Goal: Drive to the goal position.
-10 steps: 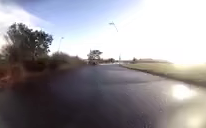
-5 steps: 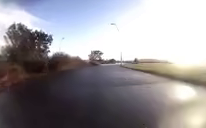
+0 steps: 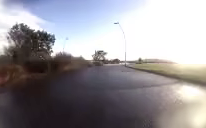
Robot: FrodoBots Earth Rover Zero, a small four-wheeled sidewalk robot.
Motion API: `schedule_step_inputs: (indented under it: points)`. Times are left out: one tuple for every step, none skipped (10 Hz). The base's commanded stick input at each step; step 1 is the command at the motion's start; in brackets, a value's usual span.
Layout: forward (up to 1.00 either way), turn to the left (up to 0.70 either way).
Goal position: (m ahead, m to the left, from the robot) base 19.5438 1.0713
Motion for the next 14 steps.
schedule_step_inputs:
  points:
    - [0.45,0.0]
    - [0.45,0.0]
    - [0.45,0.0]
    - [0.45,0.0]
    - [0.45,0.0]
    - [0.45,0.0]
    - [0.45,0.0]
    - [0.45,0.0]
    - [0.45,0.0]
    - [0.45,0.0]
    - [0.45,0.0]
    - [0.45,0.0]
    - [0.45,0.0]
    - [0.45,0.0]
